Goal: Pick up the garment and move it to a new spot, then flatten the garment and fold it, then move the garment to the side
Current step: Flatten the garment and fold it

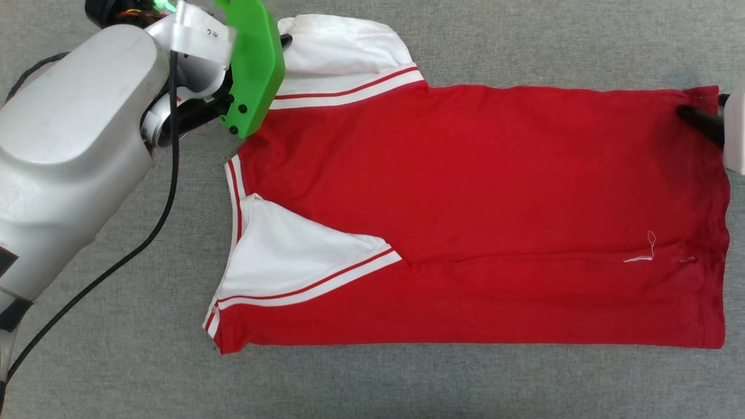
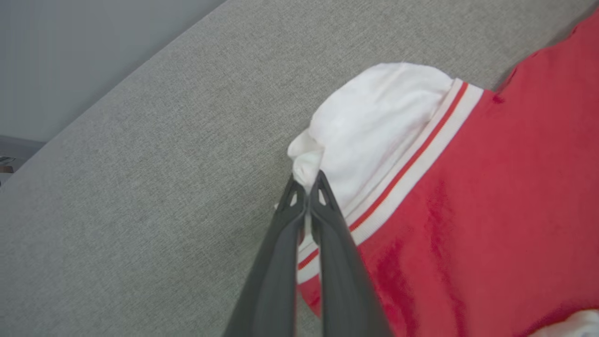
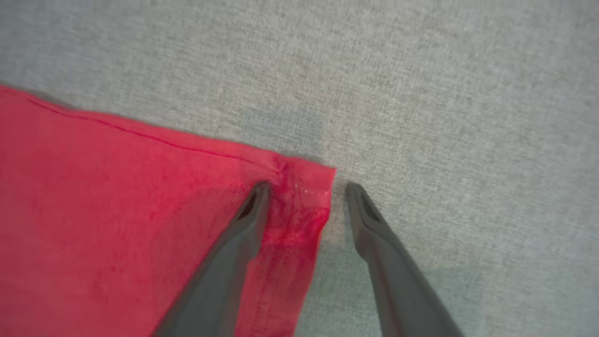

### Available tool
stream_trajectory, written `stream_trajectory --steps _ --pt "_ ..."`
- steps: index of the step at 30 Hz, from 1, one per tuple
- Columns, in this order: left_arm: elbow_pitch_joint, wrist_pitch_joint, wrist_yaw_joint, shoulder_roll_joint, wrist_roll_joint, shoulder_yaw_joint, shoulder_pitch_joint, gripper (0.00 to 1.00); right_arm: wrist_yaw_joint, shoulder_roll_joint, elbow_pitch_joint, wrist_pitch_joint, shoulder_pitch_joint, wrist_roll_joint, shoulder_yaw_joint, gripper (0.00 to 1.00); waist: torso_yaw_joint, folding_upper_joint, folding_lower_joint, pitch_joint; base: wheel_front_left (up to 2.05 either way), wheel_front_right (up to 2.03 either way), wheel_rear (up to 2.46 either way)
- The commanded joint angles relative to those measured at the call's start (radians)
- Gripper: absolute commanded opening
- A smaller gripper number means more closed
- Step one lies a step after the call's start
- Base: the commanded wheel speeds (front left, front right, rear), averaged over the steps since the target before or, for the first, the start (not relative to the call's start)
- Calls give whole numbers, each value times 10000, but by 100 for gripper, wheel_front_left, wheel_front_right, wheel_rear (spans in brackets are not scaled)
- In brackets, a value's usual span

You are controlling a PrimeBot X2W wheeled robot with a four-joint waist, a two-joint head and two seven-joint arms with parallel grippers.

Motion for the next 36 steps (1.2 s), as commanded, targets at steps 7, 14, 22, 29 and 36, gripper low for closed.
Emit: stream_trajectory --steps 7,14,22,29,36 --pt "372 -741 -28 262 -262 -250 356 0 10 211 91 -2137 207 53 513 0 -258 0 0 -1118 0 0 0" --pt "99 -1600 -13 679 -408 -491 1565 0 10 -67 -204 -3638 1069 196 870 0 -314 0 0 -2395 0 0 0" --pt "-1138 -2178 571 1414 -559 -773 3303 0 10 -418 -811 -4728 2697 404 950 0 -291 0 0 -3333 0 0 0" --pt "-2312 -2554 1357 1962 -837 -1006 5016 0 10 -635 -1336 -5057 4404 617 703 0 -201 0 0 -3732 0 0 0" --pt "-2628 -3019 1825 1982 -1197 -1140 6406 0 10 -592 -1493 -4969 5684 704 265 0 -143 0 0 -3543 0 0 0"
